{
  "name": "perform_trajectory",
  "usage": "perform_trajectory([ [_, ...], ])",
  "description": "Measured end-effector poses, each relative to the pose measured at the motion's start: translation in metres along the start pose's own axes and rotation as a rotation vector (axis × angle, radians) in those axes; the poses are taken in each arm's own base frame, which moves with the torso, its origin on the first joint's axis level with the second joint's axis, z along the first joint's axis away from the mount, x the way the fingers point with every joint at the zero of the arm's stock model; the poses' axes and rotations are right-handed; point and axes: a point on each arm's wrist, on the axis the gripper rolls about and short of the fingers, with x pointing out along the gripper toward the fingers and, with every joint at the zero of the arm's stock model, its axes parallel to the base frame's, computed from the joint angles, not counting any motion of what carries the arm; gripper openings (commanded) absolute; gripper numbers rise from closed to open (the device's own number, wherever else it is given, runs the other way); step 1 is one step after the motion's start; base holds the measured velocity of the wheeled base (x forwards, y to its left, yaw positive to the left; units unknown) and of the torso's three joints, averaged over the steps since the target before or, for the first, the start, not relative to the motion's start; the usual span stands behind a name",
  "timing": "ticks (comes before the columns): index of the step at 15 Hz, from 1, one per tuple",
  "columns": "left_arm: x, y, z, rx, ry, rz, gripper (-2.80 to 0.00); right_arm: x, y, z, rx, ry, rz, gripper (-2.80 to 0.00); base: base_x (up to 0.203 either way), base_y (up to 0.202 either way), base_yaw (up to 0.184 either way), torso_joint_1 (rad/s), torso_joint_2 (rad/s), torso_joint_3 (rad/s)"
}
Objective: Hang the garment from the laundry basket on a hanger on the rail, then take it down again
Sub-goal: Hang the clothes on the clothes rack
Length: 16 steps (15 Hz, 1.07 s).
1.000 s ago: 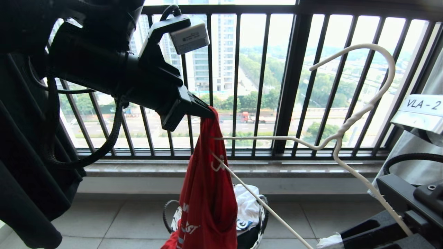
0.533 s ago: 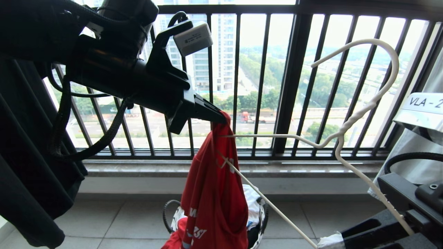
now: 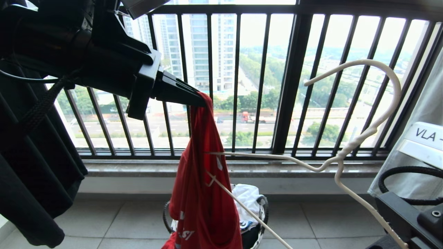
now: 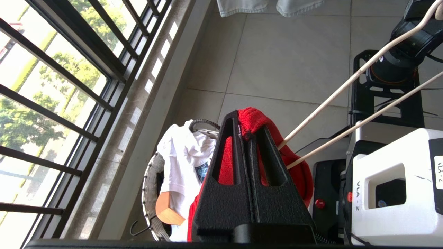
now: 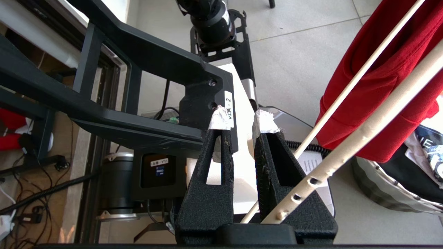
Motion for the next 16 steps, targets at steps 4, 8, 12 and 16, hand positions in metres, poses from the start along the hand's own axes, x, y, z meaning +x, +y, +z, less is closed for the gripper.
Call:
perform_trajectory([
  [4, -0.016, -0.004, 0.008, 0.029, -0.011, 0.068, -2.80, 0.008, 0.005, -0.006, -0.008, 0.033, 0.060, -2.80, 0.000, 0.000, 0.000, 0.000, 0.00, 0.000],
  [8, -0.014, -0.004, 0.007, 0.025, -0.009, 0.063, -2.80, 0.014, 0.010, -0.009, -0.018, 0.056, 0.100, -2.80, 0.000, 0.000, 0.000, 0.000, 0.00, 0.000],
  [12, -0.004, -0.010, 0.006, 0.001, -0.001, 0.011, -2.80, 0.009, 0.011, -0.007, -0.027, 0.036, 0.084, -2.80, 0.000, 0.000, 0.000, 0.000, 0.00, 0.000],
  [16, 0.002, -0.022, 0.003, -0.029, 0.013, -0.040, -2.80, -0.003, 0.004, -0.003, -0.027, -0.015, 0.001, -2.80, 0.000, 0.000, 0.000, 0.000, 0.00, 0.000],
])
